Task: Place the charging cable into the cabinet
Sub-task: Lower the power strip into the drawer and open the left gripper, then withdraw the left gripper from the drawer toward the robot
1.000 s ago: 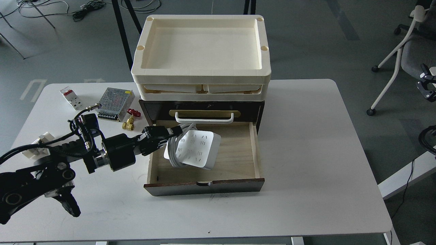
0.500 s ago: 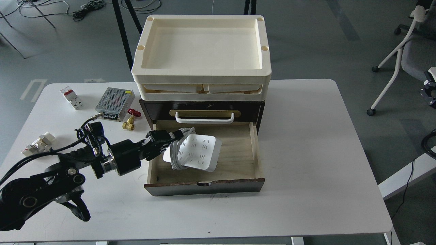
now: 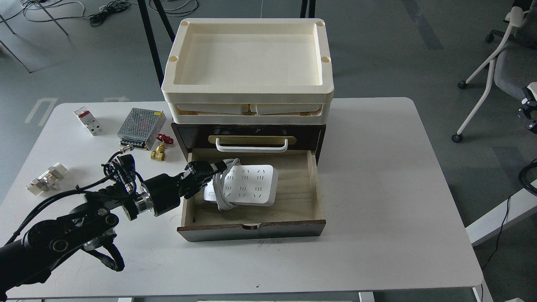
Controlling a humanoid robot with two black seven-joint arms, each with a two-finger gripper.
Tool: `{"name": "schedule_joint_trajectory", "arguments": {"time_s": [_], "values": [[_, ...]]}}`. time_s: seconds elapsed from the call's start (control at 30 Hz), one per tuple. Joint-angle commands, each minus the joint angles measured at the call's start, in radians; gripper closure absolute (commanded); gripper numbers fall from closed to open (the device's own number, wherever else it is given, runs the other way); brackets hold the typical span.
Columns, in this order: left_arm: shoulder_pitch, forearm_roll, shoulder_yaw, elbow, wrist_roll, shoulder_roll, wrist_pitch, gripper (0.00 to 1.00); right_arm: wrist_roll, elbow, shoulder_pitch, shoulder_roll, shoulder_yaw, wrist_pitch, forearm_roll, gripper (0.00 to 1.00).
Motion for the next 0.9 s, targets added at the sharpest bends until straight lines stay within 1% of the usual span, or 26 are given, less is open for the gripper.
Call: {"name": "schedule_joint_trajectory", "arguments": {"time_s": [0.0,0.07,0.13,0.2,0.33,0.4,0.5,0.6,0.73,0.8,0.87], "values": [[0.000,0.000,-0.001,-0.001,0.000,-0.002,-0.002,0.74,0.002,0.000,0.000,0.002,0.000,0.000,0.000,0.00],[0.000,-0.003,-0.004,-0.002,0.000,-0.002,-0.002,0.64,0.000,0.000,-0.002,0.002,0.000,0.000,0.000,0.00],[0.003,-0.020,-0.026,-0.016,0.000,0.011,-0.006,0.52,0.002,-0.002,-0.002,0.002,0.000,0.000,0.000,0.00],[0.026,-0.038,-0.053,-0.025,0.000,0.018,-0.025,0.50,0.002,-0.002,-0.002,0.002,0.000,0.000,0.000,0.00],[0.058,-0.041,-0.119,-0.028,0.000,0.023,-0.069,0.41,0.002,-0.002,-0.003,0.002,0.000,0.000,0.000,0.00],[0.080,-0.041,-0.147,-0.028,0.000,0.028,-0.109,0.37,0.002,-0.002,-0.003,0.004,0.000,0.000,0.000,0.00],[0.121,-0.046,-0.213,-0.028,0.000,0.054,-0.163,0.34,0.002,-0.002,-0.003,0.004,0.000,0.000,0.000,0.00],[0.205,-0.069,-0.334,-0.028,0.000,0.087,-0.232,0.30,0.002,-0.002,-0.002,0.007,0.001,0.000,0.000,0.00],[0.328,-0.194,-0.577,-0.006,0.000,0.120,-0.239,0.25,0.002,0.009,-0.002,0.007,0.040,0.000,0.000,0.00],[0.354,-0.279,-0.697,0.046,0.000,0.129,-0.239,0.24,0.002,0.027,0.000,0.009,0.067,0.000,0.000,0.00],[0.347,-0.355,-0.785,0.131,0.000,0.129,-0.239,0.24,0.002,0.092,0.009,0.007,0.089,0.000,0.000,0.00]]}}
